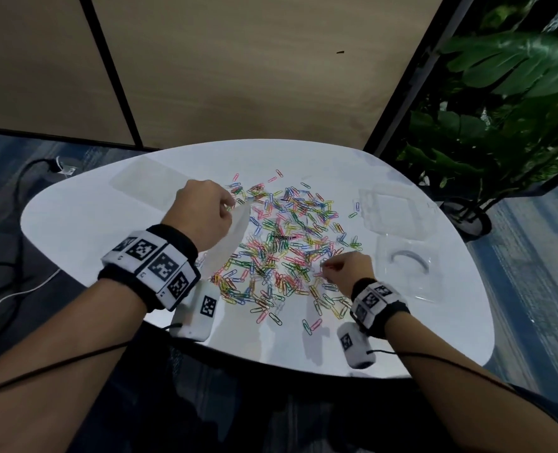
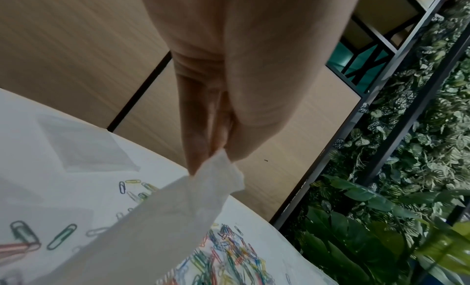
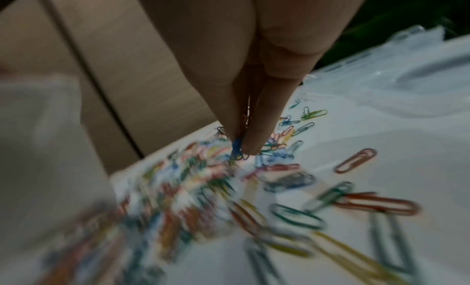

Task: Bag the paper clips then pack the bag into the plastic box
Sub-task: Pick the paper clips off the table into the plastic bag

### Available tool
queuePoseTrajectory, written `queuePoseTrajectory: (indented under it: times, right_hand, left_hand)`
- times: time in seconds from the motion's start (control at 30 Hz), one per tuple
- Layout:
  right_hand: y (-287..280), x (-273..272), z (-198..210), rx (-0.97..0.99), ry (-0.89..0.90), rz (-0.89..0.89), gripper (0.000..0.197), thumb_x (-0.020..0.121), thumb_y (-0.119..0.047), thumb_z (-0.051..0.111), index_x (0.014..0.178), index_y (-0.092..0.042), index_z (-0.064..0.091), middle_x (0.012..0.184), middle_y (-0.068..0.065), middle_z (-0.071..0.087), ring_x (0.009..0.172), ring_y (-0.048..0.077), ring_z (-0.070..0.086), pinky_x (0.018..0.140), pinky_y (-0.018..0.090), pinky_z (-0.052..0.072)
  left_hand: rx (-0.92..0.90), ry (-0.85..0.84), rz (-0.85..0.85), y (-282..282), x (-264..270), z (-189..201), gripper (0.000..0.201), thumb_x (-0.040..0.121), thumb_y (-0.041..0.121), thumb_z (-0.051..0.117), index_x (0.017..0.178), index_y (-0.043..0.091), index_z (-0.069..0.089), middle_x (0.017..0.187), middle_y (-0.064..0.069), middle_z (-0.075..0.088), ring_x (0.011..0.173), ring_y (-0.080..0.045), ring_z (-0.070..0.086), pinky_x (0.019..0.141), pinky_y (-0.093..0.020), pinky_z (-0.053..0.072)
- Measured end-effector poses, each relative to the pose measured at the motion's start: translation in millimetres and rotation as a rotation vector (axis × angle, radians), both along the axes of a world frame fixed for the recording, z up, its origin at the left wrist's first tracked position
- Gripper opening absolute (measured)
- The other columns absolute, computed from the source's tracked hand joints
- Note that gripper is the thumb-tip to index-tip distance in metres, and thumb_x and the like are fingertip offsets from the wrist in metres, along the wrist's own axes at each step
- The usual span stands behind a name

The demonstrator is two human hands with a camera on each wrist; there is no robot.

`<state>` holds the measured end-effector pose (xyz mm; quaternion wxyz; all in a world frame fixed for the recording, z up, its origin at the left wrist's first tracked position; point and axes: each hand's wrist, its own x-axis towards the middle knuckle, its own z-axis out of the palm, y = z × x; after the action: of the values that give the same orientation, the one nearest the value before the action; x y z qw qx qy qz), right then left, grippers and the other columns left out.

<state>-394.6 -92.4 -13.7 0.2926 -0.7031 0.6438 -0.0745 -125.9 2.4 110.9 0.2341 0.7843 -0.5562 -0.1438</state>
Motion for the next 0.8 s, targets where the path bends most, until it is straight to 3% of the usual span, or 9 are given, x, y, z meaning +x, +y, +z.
queuePoseTrajectory:
  times: [0.07,0.13,0.2,0.27,0.33,0.43,0.53,0.67,0.8]
  right_hand:
    - [-3.4,1.6,15.8,0.117,-0.269,-0.132,0.012,0.077,-0.014,0.081,0.088,-0.015,0.079,0.083,0.003,0.076,0.076,0.015,0.073,0.078,0.024,0.059]
    - [-1.4,11.0,37.7,0.243,-0.613,-0.212,0.011,0.076,-0.007,0.080,0.087,-0.009,0.079,0.089,0.014,0.076,0.082,0.023,0.075,0.083,0.033,0.059]
    - [6.1,25.7,62.5,0.378,-0.928,-0.215,0.018,0.081,0.001,0.074,0.099,0.003,0.073,0.099,0.020,0.074,0.086,0.025,0.074,0.080,0.029,0.060]
    - [16.5,41.4,85.2,0.495,-1.104,-0.171,0.023,0.084,0.002,0.069,0.107,0.005,0.069,0.101,0.013,0.075,0.093,0.022,0.073,0.077,0.023,0.059]
    - [25.2,54.3,95.6,0.565,-1.191,-0.131,0.022,0.086,0.003,0.067,0.107,0.006,0.068,0.099,0.011,0.076,0.095,0.021,0.073,0.078,0.022,0.058]
    - [31.4,69.9,91.4,0.547,-1.116,-0.134,0.013,0.085,0.004,0.068,0.098,0.007,0.070,0.093,0.015,0.074,0.086,0.022,0.073,0.076,0.023,0.059]
    - [32.5,78.7,82.5,0.501,-1.017,-0.177,0.007,0.084,0.007,0.067,0.085,0.001,0.071,0.091,0.017,0.073,0.082,0.025,0.073,0.078,0.027,0.060]
    - [31.9,87.2,78.3,0.471,-0.943,-0.153,0.020,0.085,0.010,0.064,0.080,-0.007,0.071,0.084,0.015,0.073,0.077,0.024,0.072,0.078,0.028,0.061]
    - [28.5,89.2,76.8,0.360,-0.759,-0.095,0.012,0.082,0.004,0.070,0.082,-0.006,0.074,0.080,0.018,0.074,0.076,0.029,0.074,0.082,0.041,0.060]
  left_hand:
    - [0.076,0.027,-0.005,-2.2,-3.1,-3.4,0.025,0.089,0.013,0.066,0.110,0.011,0.078,0.099,-0.008,0.077,0.099,-0.026,0.069,0.099,-0.036,0.054]
    - [0.116,0.057,-0.016,-4.7,-8.1,-5.6,0.020,0.090,0.015,0.066,0.104,0.010,0.080,0.088,-0.006,0.074,0.096,-0.027,0.070,0.098,-0.039,0.055]
    - [0.142,0.069,-0.033,-6.6,-13.4,-7.6,0.017,0.091,0.017,0.066,0.098,0.012,0.080,0.080,-0.003,0.070,0.087,-0.023,0.068,0.093,-0.036,0.056]
    - [0.166,0.078,-0.042,-8.1,-18.1,-11.3,0.016,0.090,0.020,0.067,0.097,0.015,0.080,0.089,-0.004,0.073,0.077,-0.019,0.065,0.087,-0.033,0.058]
    - [0.182,0.116,-0.025,-9.3,-22.9,-14.4,0.015,0.090,0.022,0.069,0.097,0.015,0.080,0.094,-0.006,0.076,0.064,-0.021,0.071,0.077,-0.033,0.063]
    - [0.173,0.143,0.009,-11.1,-30.8,-17.1,0.014,0.090,0.022,0.071,0.098,0.014,0.079,0.091,-0.006,0.076,0.056,-0.024,0.074,0.065,-0.032,0.064]
    - [0.141,0.203,0.012,-12.6,-37.0,-19.3,0.011,0.092,0.017,0.069,0.097,0.012,0.078,0.086,-0.007,0.075,0.046,-0.016,0.071,0.056,-0.032,0.063]
    - [0.098,0.267,-0.031,-14.3,-41.3,-22.5,0.009,0.092,0.011,0.069,0.095,0.006,0.077,0.071,-0.008,0.075,0.051,-0.017,0.073,0.059,-0.030,0.064]
    - [0.064,0.276,-0.081,-15.2,-40.5,-22.3,0.010,0.091,0.008,0.069,0.097,0.005,0.078,0.068,-0.009,0.075,0.054,-0.017,0.074,0.062,-0.025,0.062]
